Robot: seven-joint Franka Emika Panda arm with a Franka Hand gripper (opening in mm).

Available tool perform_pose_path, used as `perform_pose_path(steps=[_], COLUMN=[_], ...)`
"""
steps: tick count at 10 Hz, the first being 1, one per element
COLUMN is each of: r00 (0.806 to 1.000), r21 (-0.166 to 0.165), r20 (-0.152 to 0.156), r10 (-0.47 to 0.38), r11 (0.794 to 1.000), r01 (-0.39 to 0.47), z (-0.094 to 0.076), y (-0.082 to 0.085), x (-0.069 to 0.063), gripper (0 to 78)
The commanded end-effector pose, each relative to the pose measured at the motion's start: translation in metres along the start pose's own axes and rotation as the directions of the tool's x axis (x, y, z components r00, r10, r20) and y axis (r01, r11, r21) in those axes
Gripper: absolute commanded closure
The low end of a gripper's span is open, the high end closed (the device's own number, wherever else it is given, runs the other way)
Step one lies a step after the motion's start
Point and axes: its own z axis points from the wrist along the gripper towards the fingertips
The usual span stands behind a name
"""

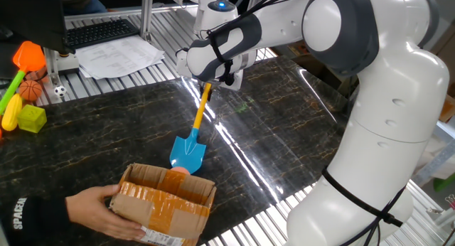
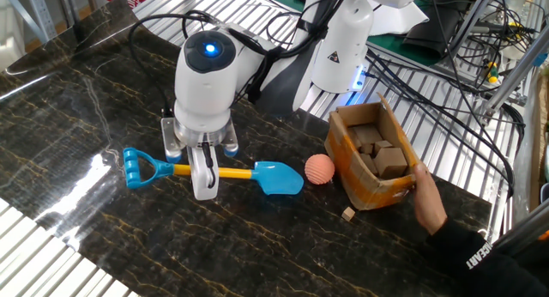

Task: Use a shovel to scoop up an object

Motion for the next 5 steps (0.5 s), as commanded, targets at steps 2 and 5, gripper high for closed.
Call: perform_pose_path(steps=[2, 5], r00=[1.0, 0.993], r21=[-0.013, -0.066], r20=[-0.001, 0.01], r10=[0.0, -0.117], r11=[1.0, 0.991], r01=[0.0, 0.117], z=[-0.0018, -0.0018], y=[0.0005, 0.0005], x=[-0.0013, -0.0013], gripper=[76.3, 76.3])
